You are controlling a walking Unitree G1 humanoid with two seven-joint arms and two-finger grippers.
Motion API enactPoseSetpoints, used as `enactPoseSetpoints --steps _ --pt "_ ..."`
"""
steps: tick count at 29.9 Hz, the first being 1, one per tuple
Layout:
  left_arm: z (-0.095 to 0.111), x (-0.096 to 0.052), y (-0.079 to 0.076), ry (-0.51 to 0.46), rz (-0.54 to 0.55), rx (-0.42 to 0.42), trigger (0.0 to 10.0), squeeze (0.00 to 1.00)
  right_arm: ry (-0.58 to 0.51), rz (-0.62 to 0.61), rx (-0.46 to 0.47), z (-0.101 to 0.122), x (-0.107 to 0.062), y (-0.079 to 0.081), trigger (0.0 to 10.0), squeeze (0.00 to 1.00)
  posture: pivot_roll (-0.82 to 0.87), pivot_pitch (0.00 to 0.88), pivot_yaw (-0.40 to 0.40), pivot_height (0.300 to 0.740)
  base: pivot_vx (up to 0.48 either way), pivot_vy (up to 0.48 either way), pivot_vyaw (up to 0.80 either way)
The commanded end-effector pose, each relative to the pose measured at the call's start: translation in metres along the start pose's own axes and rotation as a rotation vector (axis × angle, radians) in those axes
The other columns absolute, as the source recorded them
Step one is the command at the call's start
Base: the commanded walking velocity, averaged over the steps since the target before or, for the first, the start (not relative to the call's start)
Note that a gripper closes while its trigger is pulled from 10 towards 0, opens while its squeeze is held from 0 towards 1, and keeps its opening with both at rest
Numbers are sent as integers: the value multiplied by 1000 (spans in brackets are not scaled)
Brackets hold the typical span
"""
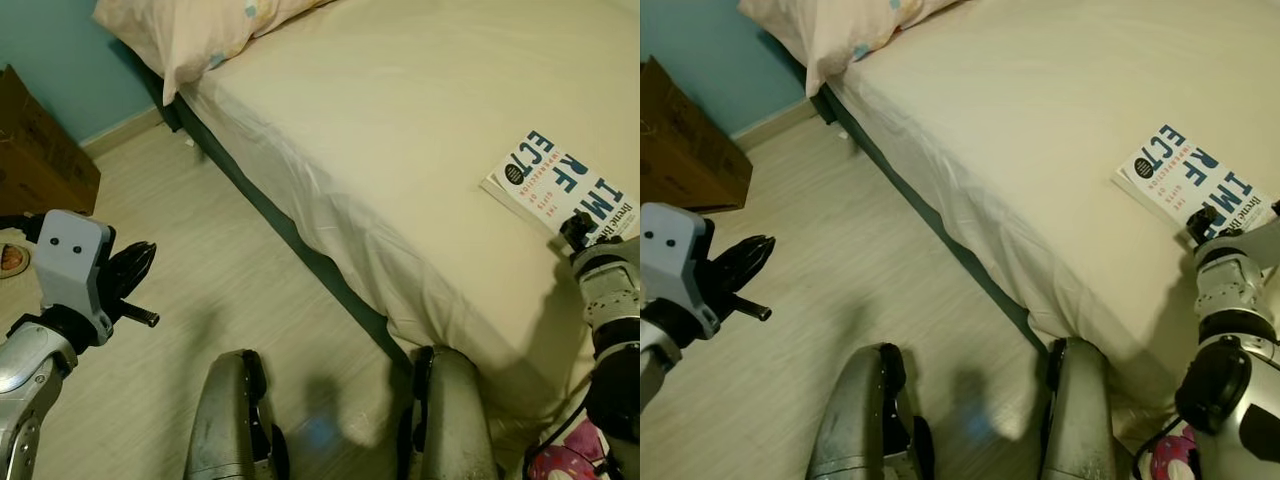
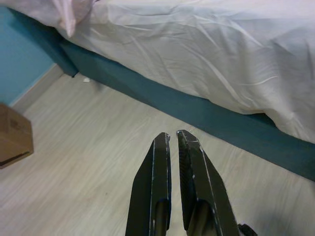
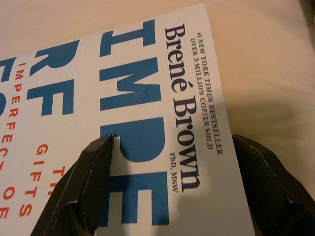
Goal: Clean up the room
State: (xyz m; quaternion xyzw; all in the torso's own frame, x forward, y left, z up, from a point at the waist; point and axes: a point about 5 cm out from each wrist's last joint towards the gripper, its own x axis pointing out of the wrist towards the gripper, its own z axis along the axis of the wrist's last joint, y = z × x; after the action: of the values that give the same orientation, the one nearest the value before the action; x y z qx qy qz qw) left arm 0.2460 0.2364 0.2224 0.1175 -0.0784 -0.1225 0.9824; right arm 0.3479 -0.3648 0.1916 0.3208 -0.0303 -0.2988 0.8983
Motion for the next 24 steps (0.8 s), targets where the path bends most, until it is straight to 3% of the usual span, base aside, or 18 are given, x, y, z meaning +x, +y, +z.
enactPoseSetpoints --steps 1,5,8,10,14,16,18,20,21,24 --pt "-5 -5 6 44 18 27 10000 0 103 -74 -28 -25 -4 -21 10000 0 303 473 124 500 0 0 0" --pt "-3 -2 5 28 1 8 10000 0 88 -106 38 -20 -4 -28 10000 0 312 472 128 500 0 0 0" --pt "-1 -3 5 31 -15 8 10000 0 70 -121 18 -14 -4 -31 10000 0 314 470 127 500 0 0 0" --pt "-1 -5 6 37 -13 10 10000 0 38 -143 -88 -6 -4 -34 10000 0 312 471 127 500 0 0 0" --pt "-3 -6 4 45 -4 12 10000 0 -3 -182 -177 0 -4 -37 10000 0 308 472 128 500 0 0 0" --pt "-4 -5 4 46 -3 14 10000 0 -7 -185 -171 0 -4 -38 10000 0 308 472 128 500 0 0 0" --pt "-5 -5 4 50 -2 16 10000 0 13 -181 -69 -4 -4 -38 10000 0 309 472 131 500 0 0 0" --pt "-5 -5 4 50 -2 16 10000 0 13 -181 -69 -4 -4 -38 10000 0 309 472 131 500 0 0 0" --pt "-5 -4 4 51 -1 17 10000 0 35 -171 -19 -9 -5 -37 10000 0 310 472 133 500 0 0 0" --pt "-5 -4 4 51 -1 17 10000 0 35 -171 -19 -9 -5 -37 10000 0 310 472 133 500 0 0 0"
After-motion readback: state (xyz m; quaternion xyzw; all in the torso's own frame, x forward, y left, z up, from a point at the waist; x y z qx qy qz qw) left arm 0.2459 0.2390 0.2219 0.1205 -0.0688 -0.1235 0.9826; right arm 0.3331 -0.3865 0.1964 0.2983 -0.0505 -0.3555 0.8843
